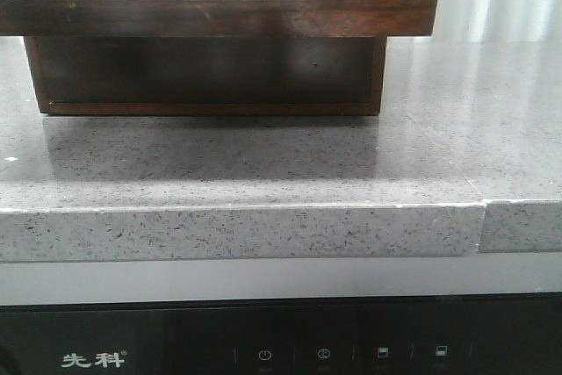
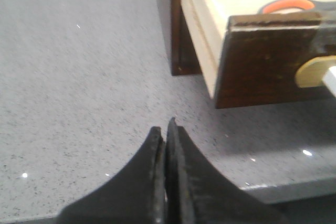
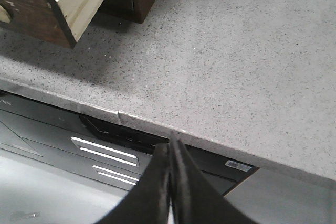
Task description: Put scissors in drawer with both arms
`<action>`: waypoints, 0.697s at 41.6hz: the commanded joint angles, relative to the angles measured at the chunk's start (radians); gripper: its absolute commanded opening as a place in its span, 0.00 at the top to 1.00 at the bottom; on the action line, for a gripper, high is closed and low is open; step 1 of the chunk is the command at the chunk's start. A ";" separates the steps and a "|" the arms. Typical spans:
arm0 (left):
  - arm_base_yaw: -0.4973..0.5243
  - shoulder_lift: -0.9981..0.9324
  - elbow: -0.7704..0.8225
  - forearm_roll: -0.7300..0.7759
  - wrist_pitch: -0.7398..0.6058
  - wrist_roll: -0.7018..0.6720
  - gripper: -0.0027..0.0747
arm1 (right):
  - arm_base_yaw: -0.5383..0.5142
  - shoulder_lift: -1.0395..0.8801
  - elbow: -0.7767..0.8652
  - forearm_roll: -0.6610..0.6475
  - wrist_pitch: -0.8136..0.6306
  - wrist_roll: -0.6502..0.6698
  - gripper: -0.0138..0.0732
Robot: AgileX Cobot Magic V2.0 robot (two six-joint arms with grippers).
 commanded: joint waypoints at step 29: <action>0.108 -0.381 0.549 -0.050 -0.644 0.005 0.99 | -0.004 0.006 -0.020 -0.015 -0.074 0.000 0.92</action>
